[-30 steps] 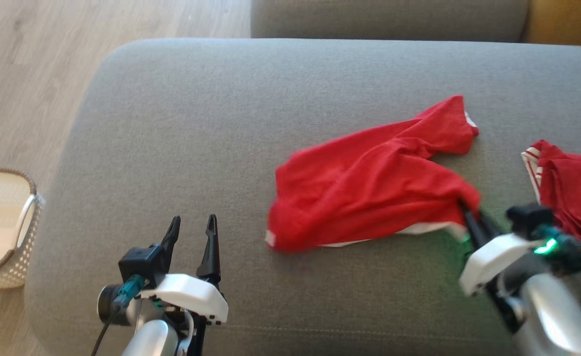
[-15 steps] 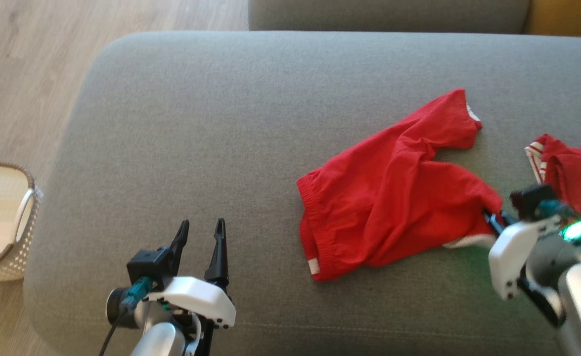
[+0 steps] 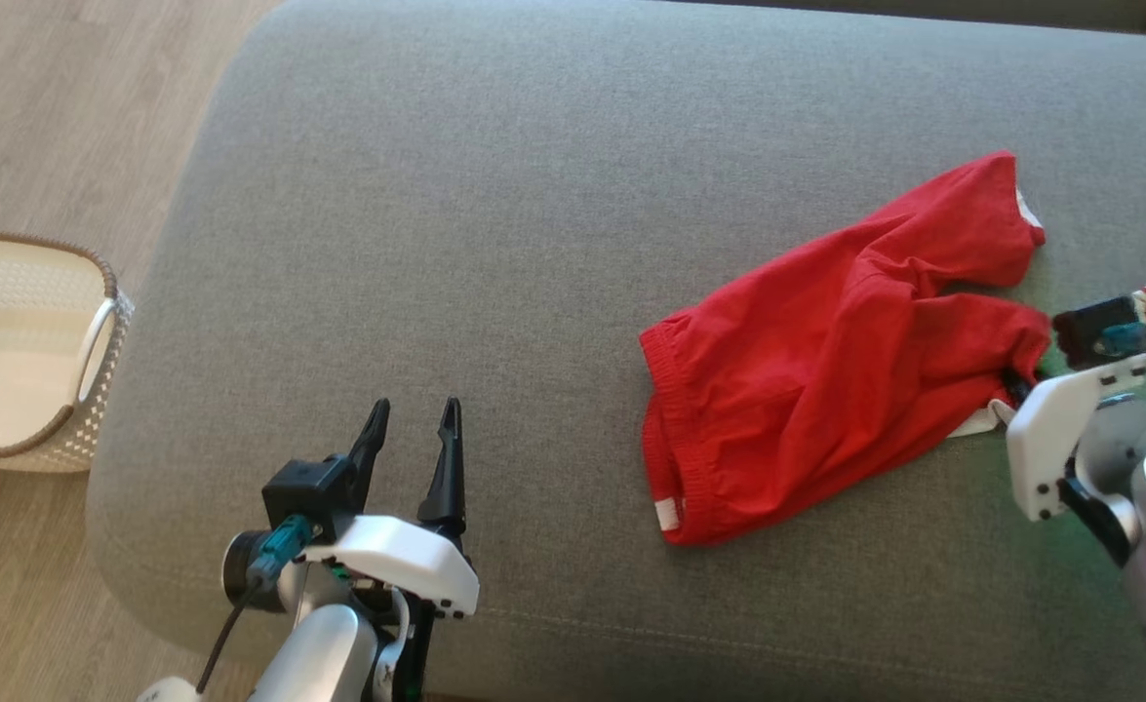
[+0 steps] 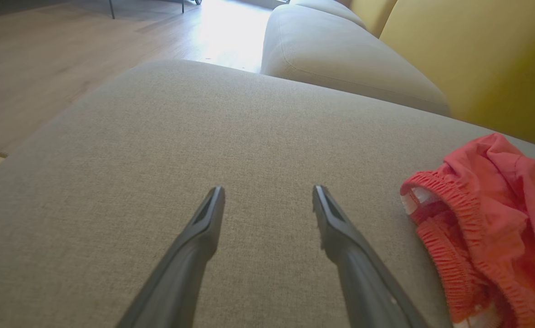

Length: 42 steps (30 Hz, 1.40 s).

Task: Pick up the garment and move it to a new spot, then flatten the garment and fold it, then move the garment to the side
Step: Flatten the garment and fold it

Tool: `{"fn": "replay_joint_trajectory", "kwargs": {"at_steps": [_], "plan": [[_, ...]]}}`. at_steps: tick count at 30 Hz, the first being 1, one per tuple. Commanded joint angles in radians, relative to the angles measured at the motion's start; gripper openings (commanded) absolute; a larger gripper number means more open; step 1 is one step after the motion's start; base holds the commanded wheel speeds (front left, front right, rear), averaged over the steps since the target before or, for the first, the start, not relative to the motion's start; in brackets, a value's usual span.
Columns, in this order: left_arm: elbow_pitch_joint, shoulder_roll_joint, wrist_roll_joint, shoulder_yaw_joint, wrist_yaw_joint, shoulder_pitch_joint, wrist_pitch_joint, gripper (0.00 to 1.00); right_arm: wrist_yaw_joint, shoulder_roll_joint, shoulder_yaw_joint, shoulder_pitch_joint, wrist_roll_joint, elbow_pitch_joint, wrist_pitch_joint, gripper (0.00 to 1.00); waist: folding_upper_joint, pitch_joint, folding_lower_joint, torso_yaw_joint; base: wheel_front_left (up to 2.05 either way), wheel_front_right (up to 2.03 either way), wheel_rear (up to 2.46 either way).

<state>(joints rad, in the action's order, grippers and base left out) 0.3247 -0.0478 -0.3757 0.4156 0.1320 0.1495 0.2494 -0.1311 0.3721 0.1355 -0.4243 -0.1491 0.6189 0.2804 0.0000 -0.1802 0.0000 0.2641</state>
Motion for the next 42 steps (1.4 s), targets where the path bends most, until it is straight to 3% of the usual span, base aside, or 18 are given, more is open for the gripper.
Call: {"fn": "replay_joint_trajectory", "kwargs": {"at_steps": [1,7,14,20,29,42], "plan": [[-0.033,-0.002,-0.005,-0.027,0.002,0.037,0.012,1.00,0.000,0.011,0.000,-0.029,0.005,-0.007,-0.019,1.00,0.0000,-0.003,0.0000,0.001,0.00,0.00,0.00],[-0.028,-0.002,0.008,-0.043,0.004,0.035,0.012,1.00,0.000,-0.031,-0.014,-0.049,0.022,0.062,-0.119,1.00,0.0000,0.011,0.0000,-0.038,0.00,0.00,0.00],[-0.027,-0.002,0.019,-0.051,-0.004,0.024,0.012,1.00,0.000,-0.098,-0.082,-0.004,0.011,0.003,-0.249,1.00,0.0000,0.053,0.0000,-0.114,0.00,0.00,0.00],[-0.027,-0.002,0.026,-0.050,-0.007,0.004,0.012,1.00,0.000,-0.187,-0.164,0.141,0.013,-0.205,-0.317,1.00,0.0000,0.081,0.0000,-0.190,0.00,0.00,0.00],[-0.005,-0.002,0.023,-0.025,-0.019,-0.013,0.012,1.00,0.000,-0.299,-0.202,0.317,-0.010,-0.434,-0.385,1.00,0.0000,0.091,0.0000,-0.244,0.00,0.00,0.00],[0.123,-0.008,0.018,0.088,-0.164,0.026,0.008,1.00,0.000,-0.321,-0.217,0.344,0.009,-0.492,-0.387,1.00,0.0000,0.083,0.0000,-0.269,0.00,0.00,0.00]]}}
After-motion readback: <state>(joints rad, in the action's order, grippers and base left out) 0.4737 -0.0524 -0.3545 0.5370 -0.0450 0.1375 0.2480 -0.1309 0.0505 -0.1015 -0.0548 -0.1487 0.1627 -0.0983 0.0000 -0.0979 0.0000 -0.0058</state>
